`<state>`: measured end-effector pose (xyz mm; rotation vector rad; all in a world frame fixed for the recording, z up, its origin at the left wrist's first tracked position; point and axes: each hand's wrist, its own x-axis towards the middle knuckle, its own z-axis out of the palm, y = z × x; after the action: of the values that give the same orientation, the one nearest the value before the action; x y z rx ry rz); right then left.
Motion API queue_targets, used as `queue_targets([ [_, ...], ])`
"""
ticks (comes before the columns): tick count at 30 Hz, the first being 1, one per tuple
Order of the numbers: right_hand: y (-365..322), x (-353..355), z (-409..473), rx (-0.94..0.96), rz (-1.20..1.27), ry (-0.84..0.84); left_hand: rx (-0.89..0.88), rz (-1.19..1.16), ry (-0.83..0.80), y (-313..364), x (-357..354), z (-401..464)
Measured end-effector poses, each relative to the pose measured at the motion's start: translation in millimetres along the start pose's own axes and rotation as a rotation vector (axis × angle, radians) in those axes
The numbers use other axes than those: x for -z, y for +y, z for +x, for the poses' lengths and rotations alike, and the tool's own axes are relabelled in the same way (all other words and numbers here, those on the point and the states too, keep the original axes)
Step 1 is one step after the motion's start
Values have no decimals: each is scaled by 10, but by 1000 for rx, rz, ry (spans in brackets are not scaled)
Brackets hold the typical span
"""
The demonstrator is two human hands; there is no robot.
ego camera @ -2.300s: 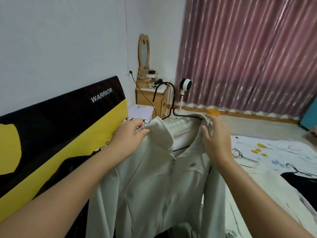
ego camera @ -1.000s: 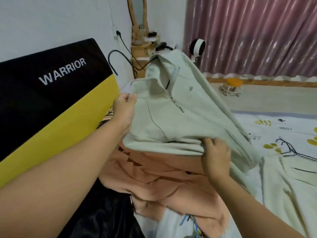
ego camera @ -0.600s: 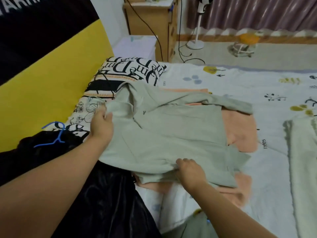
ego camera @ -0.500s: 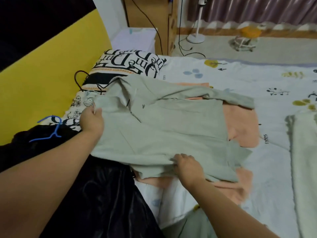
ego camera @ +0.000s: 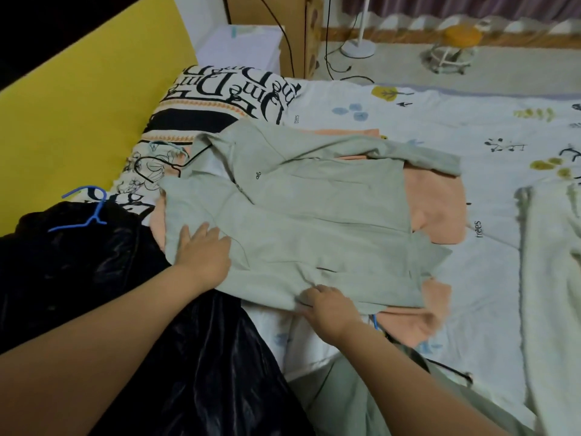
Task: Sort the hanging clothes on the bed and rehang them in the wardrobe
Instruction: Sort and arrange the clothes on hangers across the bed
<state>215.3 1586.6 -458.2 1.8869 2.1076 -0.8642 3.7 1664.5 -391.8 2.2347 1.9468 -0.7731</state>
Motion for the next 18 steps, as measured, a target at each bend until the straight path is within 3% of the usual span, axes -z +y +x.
queue_targets([
  [4,110,115,-342,-29,58,122,-130,-210,177,431,131,-268],
  [11,713,81,-964,-249,149,330,-380,-393,31,1338,-206,-897],
  [14,1054,-103,-1215,-404,48,219,-395,-326,-70,1610,-482,-1094],
  [18,1323,-426,-1488,-470,13,50,-339,-369,-218,1865,-818,-1271],
])
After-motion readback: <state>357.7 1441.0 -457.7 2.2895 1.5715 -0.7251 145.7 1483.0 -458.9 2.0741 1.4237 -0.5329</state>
